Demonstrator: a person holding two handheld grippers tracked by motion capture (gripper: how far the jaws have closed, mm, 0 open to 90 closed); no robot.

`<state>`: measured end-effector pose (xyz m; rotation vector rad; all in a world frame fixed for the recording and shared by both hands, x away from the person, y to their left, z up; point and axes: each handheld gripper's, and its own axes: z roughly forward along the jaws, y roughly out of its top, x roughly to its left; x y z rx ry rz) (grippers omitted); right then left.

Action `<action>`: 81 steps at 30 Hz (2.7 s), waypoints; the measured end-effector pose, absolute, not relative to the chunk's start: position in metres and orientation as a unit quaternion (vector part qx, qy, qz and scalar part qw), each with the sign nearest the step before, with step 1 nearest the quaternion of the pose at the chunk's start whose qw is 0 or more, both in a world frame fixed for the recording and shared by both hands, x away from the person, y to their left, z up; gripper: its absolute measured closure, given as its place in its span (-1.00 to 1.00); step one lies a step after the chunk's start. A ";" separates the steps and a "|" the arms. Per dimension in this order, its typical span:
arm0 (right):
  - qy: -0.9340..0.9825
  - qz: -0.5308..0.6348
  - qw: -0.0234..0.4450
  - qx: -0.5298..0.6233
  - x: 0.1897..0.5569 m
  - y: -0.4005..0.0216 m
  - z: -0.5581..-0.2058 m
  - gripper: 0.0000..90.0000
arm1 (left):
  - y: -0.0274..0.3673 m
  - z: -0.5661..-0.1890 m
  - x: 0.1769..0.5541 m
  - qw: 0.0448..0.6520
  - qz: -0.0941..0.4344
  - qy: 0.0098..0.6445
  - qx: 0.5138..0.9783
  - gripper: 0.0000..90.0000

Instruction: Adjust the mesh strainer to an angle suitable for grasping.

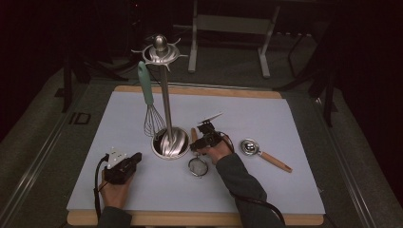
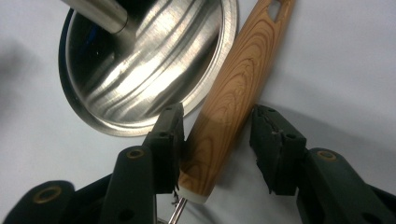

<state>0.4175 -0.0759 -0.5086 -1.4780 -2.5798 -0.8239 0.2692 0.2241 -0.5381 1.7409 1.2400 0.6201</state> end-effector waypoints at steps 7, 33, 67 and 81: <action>-0.850 -0.254 0.023 -0.461 0.414 -0.083 -0.500 0.45 | 0.224 -0.538 0.269 0.440 0.250 0.499 0.703 0.91; -0.838 -0.282 0.087 -0.458 0.414 -0.082 -0.499 0.43 | 0.223 -0.538 0.269 0.440 0.253 0.499 0.702 0.89; -0.819 -0.289 0.118 -0.481 0.413 -0.077 -0.505 0.58 | 0.222 -0.538 0.268 0.439 0.260 0.496 0.703 0.88; -0.818 -0.307 0.097 -0.477 0.410 -0.099 -0.494 0.59 | 0.220 -0.538 0.265 0.439 0.265 0.487 0.707 0.87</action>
